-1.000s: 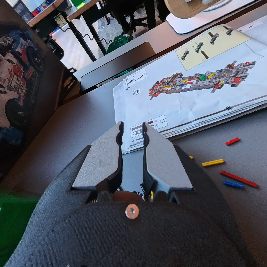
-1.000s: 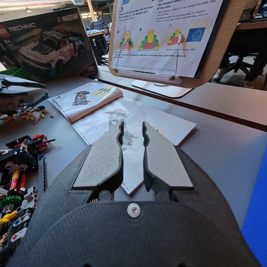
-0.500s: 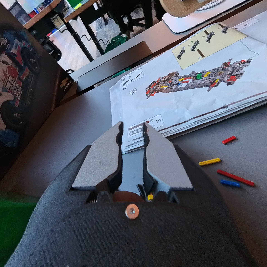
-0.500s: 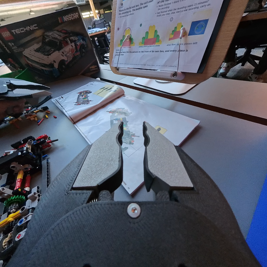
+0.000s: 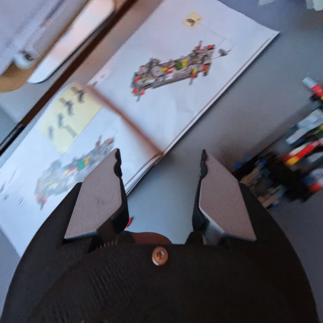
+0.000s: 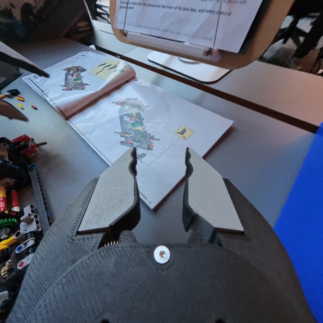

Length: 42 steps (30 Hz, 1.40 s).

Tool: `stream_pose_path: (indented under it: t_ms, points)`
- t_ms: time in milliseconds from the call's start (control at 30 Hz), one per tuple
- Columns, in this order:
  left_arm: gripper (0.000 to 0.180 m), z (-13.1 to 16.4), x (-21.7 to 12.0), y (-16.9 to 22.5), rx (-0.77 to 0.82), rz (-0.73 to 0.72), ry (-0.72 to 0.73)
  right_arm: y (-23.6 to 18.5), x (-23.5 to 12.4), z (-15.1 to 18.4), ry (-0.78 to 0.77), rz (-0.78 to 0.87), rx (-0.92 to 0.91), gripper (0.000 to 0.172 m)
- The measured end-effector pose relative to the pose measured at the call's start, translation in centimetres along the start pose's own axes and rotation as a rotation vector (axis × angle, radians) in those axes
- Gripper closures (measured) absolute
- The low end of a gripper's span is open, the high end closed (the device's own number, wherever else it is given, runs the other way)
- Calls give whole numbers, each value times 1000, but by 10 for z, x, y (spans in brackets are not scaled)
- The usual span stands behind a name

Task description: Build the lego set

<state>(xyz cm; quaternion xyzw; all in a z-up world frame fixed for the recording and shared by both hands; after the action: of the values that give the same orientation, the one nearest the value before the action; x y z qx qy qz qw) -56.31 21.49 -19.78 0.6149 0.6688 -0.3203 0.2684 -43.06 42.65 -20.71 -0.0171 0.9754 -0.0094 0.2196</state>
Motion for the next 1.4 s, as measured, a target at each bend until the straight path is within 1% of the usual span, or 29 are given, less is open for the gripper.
stream_pose_path:
  t_ms: [67, 100, 133, 167, 233, 267, 300, 367, 433, 500, 633, 667, 700, 767, 867, 900, 1000, 1067, 1200, 1300, 1400]
  points:
    - [87, -30, 22, 28, 10, 66, -65, 3, -5, -3, 30, 11, 1, 120]
    - [89, -43, 35, 36, 23, 67, -85, 5, -6, -3, 38, 13, 6, 121]
    - [89, -51, 50, 36, 41, 19, -122, 5, -8, -3, 44, 10, 12, 121]
    - [86, -55, 65, 32, 48, -44, -170, 6, -8, -3, 47, 7, 18, 121]
    - [76, -52, 90, 28, 34, -96, -290, 8, -9, -2, 53, 9, 28, 121]
    - [73, -48, 98, 26, -1, -96, -338, 9, -10, -2, 59, 8, 34, 121]
    - [82, -53, 103, 27, -81, -53, -311, 9, -10, -3, 65, 3, 41, 122]
    - [82, -48, 109, 22, -203, -5, -323, 9, -12, -5, 86, -13, 54, 124]
    - [81, -47, 111, 19, -215, -9, -265, 9, -13, -7, 100, -18, 61, 125]
    - [81, -45, 109, 20, -224, -22, -238, 9, -13, -7, 105, -20, 64, 125]
    - [82, -44, 108, 19, -234, -18, -223, 9, -14, -9, 116, -26, 75, 126]
    - [85, -44, 107, 20, -232, -19, -222, 9, -14, -9, 117, -27, 77, 126]
    - [99, -44, 106, 21, -230, -19, -218, 9, -14, -9, 118, -28, 77, 126]
    - [141, -44, 103, 21, -226, -29, -206, 9, -14, -9, 119, -27, 77, 126]
    - [169, -41, 101, 15, -236, -34, -181, 9, -15, -9, 120, -29, 79, 126]
    - [175, -40, 100, 13, -248, -28, -176, 8, -14, -9, 119, -30, 80, 126]
    - [180, -40, 99, 8, -298, -2, -158, 8, -14, -9, 119, -33, 79, 126]
    - [180, -40, 96, 3, -364, 26, -133, 7, -14, -10, 120, -36, 77, 126]
    - [180, -44, 77, -10, -484, 102, -47, 4, -13, -10, 121, -52, 69, 126]
    - [180, -44, 64, -17, -506, 127, -28, -1, -9, -10, 117, -82, 62, 125]
    - [180, -45, 57, -20, -518, 141, -14, -11, -4, -9, 110, -135, 51, 124]
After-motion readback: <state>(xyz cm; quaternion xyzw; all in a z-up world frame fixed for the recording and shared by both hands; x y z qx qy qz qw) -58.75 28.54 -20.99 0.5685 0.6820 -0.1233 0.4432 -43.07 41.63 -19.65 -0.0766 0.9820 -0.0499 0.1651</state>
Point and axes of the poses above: each gripper's, where its closed fingertips meet, x out along the fingers, z out of its underside, y = z × x across the jaws, the point moved 3 cm from there along -x, back along the fingers, and after that the axes turned 4 degrees about -x, right-handed, at the moved point
